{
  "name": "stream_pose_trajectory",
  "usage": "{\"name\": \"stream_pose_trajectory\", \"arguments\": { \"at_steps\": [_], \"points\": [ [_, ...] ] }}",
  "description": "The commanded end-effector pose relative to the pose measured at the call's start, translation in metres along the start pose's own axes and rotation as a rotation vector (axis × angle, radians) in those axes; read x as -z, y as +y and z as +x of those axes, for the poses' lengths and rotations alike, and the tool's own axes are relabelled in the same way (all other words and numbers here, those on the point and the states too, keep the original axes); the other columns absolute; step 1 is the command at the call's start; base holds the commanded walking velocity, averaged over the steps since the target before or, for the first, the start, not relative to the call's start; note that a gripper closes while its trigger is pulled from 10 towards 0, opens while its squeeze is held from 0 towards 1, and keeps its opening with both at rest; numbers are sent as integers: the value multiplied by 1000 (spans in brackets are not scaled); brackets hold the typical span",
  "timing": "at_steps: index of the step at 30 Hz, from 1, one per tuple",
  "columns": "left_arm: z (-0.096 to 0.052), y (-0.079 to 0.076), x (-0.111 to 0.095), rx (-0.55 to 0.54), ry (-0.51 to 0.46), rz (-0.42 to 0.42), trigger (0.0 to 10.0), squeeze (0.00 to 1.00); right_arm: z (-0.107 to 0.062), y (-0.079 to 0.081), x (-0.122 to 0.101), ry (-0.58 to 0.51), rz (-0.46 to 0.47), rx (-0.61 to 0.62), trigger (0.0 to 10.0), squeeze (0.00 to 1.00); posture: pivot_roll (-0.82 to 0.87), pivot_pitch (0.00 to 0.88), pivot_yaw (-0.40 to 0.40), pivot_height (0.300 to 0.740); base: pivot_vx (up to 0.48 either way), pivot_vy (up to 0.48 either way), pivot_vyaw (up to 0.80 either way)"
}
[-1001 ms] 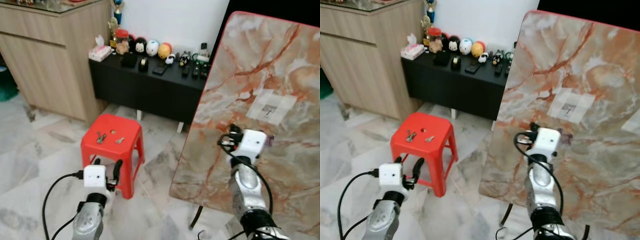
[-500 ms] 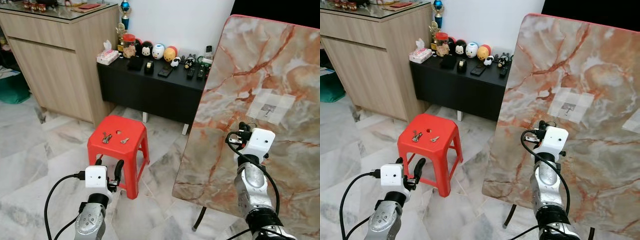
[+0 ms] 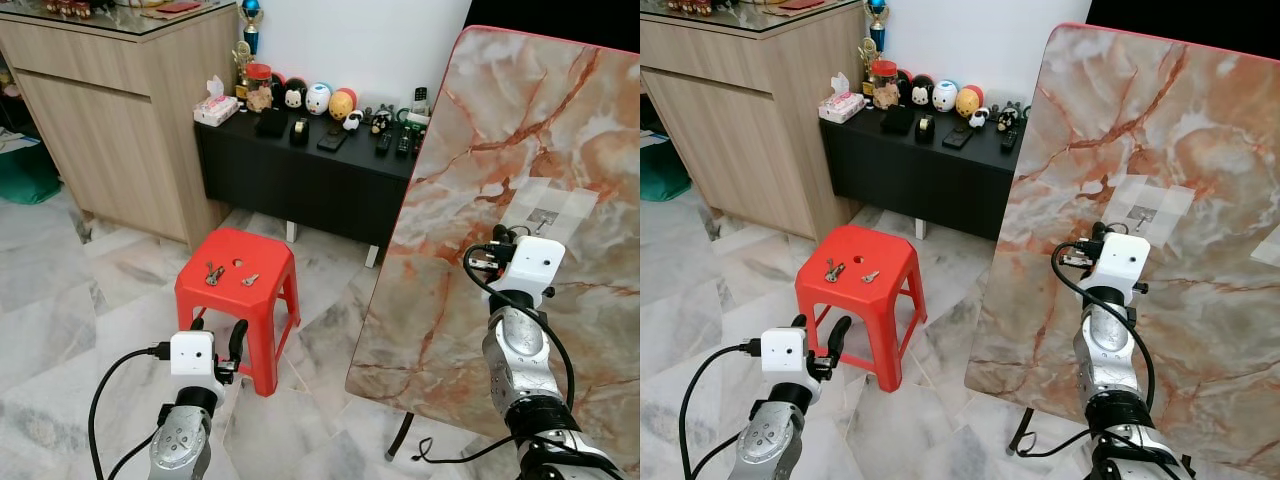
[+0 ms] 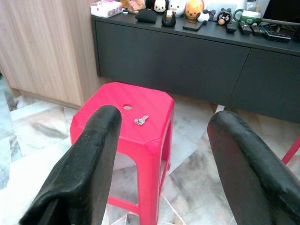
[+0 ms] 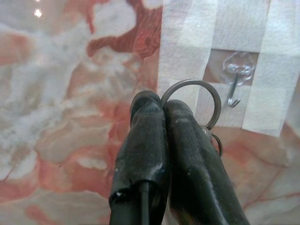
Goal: Hang keys on a hook
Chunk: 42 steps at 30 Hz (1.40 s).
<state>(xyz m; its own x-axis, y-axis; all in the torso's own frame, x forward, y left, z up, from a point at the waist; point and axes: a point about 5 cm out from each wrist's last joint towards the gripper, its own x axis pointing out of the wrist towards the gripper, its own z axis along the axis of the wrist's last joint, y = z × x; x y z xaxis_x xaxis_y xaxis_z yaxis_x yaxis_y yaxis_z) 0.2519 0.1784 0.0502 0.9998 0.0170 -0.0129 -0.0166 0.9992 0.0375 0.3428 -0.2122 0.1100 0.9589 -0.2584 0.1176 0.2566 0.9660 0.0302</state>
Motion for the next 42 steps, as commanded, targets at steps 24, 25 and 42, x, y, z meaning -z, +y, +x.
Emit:
{"name": "stream_pose_trajectory", "arguments": {
  "at_steps": [24, 25, 42],
  "points": [
    [1, -5, -2, 35, 2, -1, 10000, 0, 14, -35, -3, 82, -142, 97, 10000, 0, 51, 0, -98, 740, 0, 0, 0],
    [2, -5, -2, 37, 2, -1, 10000, 0, 15, -34, -4, 86, -143, 95, 10000, 0, 52, 0, -98, 740, 0, 0, 0],
    [2, -13, -3, 89, 0, 10, 10000, 0, 25, -17, -11, 92, -150, 71, 10000, 0, 56, 0, -98, 740, 0, 0, 0]
  ]
}}
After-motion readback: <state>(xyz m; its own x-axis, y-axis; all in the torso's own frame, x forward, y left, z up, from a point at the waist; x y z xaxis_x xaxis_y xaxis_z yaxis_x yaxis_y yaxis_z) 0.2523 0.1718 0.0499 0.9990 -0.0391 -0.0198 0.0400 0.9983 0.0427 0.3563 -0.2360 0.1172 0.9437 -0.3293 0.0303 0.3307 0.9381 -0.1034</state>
